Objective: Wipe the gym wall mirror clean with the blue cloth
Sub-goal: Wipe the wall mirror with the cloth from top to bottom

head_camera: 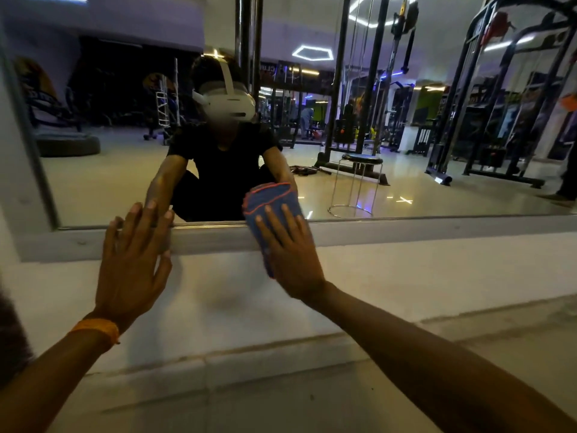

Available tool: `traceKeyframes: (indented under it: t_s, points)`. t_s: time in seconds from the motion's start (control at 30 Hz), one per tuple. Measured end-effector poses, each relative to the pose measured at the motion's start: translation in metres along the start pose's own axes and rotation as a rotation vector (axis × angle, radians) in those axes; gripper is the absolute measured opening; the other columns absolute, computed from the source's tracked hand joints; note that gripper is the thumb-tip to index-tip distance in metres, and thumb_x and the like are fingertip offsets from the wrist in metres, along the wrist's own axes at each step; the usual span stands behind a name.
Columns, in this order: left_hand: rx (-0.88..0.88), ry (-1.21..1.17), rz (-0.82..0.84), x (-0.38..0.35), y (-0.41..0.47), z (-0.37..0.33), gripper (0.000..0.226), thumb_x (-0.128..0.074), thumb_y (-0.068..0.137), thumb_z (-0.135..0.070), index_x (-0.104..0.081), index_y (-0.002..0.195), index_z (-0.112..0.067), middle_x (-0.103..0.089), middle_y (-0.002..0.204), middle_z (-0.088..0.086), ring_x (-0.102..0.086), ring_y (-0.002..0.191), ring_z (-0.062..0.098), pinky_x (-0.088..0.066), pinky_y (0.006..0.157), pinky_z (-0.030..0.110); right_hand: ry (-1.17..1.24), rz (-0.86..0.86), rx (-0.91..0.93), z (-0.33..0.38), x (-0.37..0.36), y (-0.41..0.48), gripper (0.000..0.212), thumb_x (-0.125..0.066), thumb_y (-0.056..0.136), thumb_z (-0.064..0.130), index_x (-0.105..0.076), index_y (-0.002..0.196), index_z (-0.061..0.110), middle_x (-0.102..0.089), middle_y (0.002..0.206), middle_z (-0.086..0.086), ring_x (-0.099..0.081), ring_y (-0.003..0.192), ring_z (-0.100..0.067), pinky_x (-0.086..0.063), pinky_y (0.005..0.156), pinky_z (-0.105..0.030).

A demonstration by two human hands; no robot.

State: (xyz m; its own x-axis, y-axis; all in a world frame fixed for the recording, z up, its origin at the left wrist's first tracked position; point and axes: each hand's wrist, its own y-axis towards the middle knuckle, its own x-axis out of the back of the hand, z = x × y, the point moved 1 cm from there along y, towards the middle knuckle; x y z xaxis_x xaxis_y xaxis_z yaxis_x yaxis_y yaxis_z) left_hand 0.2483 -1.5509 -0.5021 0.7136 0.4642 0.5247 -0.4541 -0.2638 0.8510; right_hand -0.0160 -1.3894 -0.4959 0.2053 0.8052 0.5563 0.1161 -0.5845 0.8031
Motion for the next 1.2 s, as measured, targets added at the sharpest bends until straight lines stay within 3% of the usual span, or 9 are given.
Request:
traceKeyframes:
  t_s: [0.07, 0.17, 0.27, 0.4, 0.5, 0.6, 0.8, 1.07, 1.2]
  points:
    - [0.056, 0.018, 0.0, 0.003, -0.001, 0.003, 0.067, -0.036, 0.101, -0.034, -0.028, 0.162, -0.009, -0.015, 0.172, 0.016, -0.013, 0.159, 0.038, -0.014, 0.125, 0.064, 0.015, -0.013, 0.173, 0.05, -0.021, 0.028, 0.064, -0.053, 0.105, 0.023, -0.025, 0.162, 0.016, -0.023, 0.169, -0.01, -0.014, 0.158, -0.034, -0.015, 0.128, -0.054]
    - [0.077, 0.04, 0.035, 0.012, -0.004, 0.013, 0.067, -0.036, 0.102, -0.036, -0.025, 0.164, -0.012, -0.012, 0.173, 0.012, -0.009, 0.16, 0.035, -0.011, 0.126, 0.063, 0.042, -0.058, 0.189, 0.075, -0.033, 0.043, 0.064, -0.056, 0.104, 0.019, -0.028, 0.161, 0.015, -0.026, 0.169, -0.009, -0.016, 0.158, -0.032, -0.014, 0.129, -0.05]
    - [0.031, 0.083, 0.076, 0.02, -0.008, 0.025, 0.069, -0.036, 0.101, -0.038, -0.023, 0.164, -0.012, -0.008, 0.174, 0.012, -0.006, 0.16, 0.034, -0.011, 0.126, 0.063, 0.017, -0.041, 0.195, 0.026, -0.019, 0.017, 0.063, -0.052, 0.104, 0.025, -0.027, 0.161, 0.013, -0.027, 0.168, -0.012, -0.017, 0.157, -0.034, -0.016, 0.128, -0.052]
    - [-0.007, 0.124, 0.112, 0.02, -0.009, 0.025, 0.075, -0.037, 0.1, -0.045, -0.02, 0.165, -0.011, -0.005, 0.174, 0.014, -0.003, 0.16, 0.037, -0.012, 0.125, 0.065, -0.038, 0.03, 0.022, -0.081, 0.016, -0.048, 0.064, -0.04, 0.107, 0.033, -0.017, 0.163, 0.012, -0.018, 0.17, -0.015, -0.01, 0.158, -0.038, -0.019, 0.125, -0.061]
    - [0.019, 0.149, 0.12, 0.016, -0.008, 0.02, 0.079, -0.038, 0.099, -0.049, -0.018, 0.165, -0.01, -0.003, 0.174, 0.015, -0.003, 0.16, 0.039, -0.012, 0.122, 0.069, -0.068, 0.08, -0.053, -0.104, 0.028, -0.066, 0.065, -0.04, 0.108, 0.032, -0.014, 0.164, 0.01, -0.015, 0.171, -0.016, -0.009, 0.158, -0.041, -0.019, 0.123, -0.066]
    - [0.06, 0.145, 0.141, 0.013, -0.009, 0.013, 0.081, -0.038, 0.099, -0.052, -0.017, 0.165, -0.01, -0.002, 0.174, 0.015, -0.002, 0.16, 0.039, -0.011, 0.123, 0.069, -0.05, 0.03, 0.013, -0.068, 0.016, -0.04, 0.075, -0.056, 0.1, 0.025, -0.017, 0.163, 0.012, -0.018, 0.17, -0.015, -0.014, 0.156, -0.042, -0.013, 0.126, -0.061]
    - [0.066, 0.064, 0.203, 0.032, -0.008, 0.019, 0.074, -0.035, 0.1, -0.047, -0.018, 0.166, -0.018, -0.004, 0.174, 0.009, -0.005, 0.161, 0.034, -0.015, 0.123, 0.068, 0.023, -0.081, 0.207, 0.052, -0.026, 0.028, 0.068, -0.059, 0.103, 0.02, -0.027, 0.163, 0.014, -0.022, 0.17, -0.01, -0.017, 0.157, -0.035, -0.017, 0.127, -0.052]
    - [0.174, 0.054, 0.261, 0.052, -0.016, 0.044, 0.073, -0.038, 0.1, -0.044, -0.016, 0.166, -0.02, -0.003, 0.175, 0.005, -0.002, 0.161, 0.03, -0.017, 0.123, 0.069, -0.001, -0.064, 0.096, -0.066, -0.001, -0.037, 0.061, -0.043, 0.104, 0.026, -0.026, 0.161, 0.01, -0.023, 0.168, -0.017, -0.013, 0.157, -0.038, -0.006, 0.129, -0.052]
    - [0.156, 0.094, 0.259, 0.057, -0.016, 0.051, 0.074, -0.037, 0.1, -0.044, -0.016, 0.166, -0.019, -0.002, 0.175, 0.005, -0.001, 0.161, 0.028, -0.012, 0.125, 0.066, 0.003, -0.115, -0.007, -0.016, -0.016, -0.013, 0.068, -0.056, 0.103, 0.022, -0.025, 0.162, 0.011, -0.025, 0.168, -0.016, -0.016, 0.157, -0.038, -0.015, 0.126, -0.058]
